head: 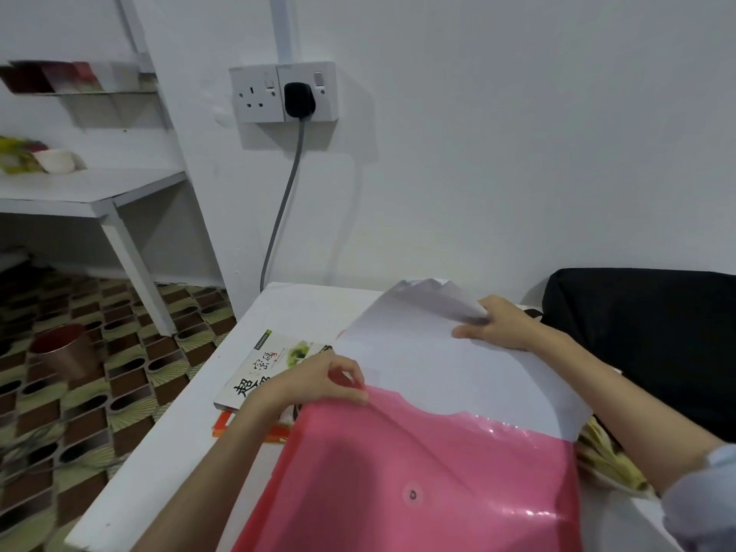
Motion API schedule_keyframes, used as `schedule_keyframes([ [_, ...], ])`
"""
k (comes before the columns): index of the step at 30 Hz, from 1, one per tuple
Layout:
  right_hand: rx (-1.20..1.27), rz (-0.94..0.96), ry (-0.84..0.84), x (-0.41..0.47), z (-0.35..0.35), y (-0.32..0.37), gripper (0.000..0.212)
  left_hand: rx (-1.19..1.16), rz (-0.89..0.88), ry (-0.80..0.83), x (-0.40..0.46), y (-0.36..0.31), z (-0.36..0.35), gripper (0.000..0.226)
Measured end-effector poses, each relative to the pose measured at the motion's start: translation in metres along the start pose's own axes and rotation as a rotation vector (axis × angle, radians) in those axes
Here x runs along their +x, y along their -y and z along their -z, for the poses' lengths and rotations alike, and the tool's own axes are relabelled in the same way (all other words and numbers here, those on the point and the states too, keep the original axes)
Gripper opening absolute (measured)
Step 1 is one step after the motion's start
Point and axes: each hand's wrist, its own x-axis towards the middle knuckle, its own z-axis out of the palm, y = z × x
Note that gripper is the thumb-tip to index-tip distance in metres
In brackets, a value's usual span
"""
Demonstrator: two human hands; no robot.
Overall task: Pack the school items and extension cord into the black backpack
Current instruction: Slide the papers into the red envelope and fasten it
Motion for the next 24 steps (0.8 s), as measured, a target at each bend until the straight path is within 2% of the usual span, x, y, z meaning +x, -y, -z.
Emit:
schedule_keyframes([
  [4,-0.027,-0.015,0.115,0.002,-0.005,-0.003,0.023,0.191,-0.006,-0.202,0.003,0.011,0.001,0.015],
  [6,-0.049,-0.003,0.144,0.002,-0.008,0.001,0.02,0.276,-0.028,-0.286,0.006,0.01,-0.001,0.026],
  [8,-0.038,0.003,0.154,0.004,-0.011,0.006,0.02,0.289,-0.04,-0.337,0.011,0.008,-0.002,0.027],
  [12,-0.04,0.105,0.127,-0.001,-0.014,0.016,0.018,0.261,-0.067,-0.331,0.017,0.004,-0.004,0.02],
  [14,-0.034,0.171,0.101,-0.005,-0.013,0.023,0.024,0.281,-0.058,-0.345,0.018,0.005,-0.007,0.022],
  [16,-0.146,0.214,0.083,-0.009,-0.011,0.027,0.019,0.242,-0.073,-0.391,0.017,0.006,-0.012,0.021],
  [18,-0.304,0.237,0.078,-0.012,-0.013,0.034,0.03,0.151,-0.1,-0.468,0.017,0.008,-0.018,0.016],
  [21,-0.265,0.169,0.142,-0.019,-0.009,0.039,0.033,0.057,-0.097,-0.544,0.022,0.01,-0.028,0.015],
  [24,-0.311,0.005,0.335,-0.021,0.012,0.043,0.028,-0.005,-0.076,-0.574,0.026,0.016,-0.034,0.021],
])
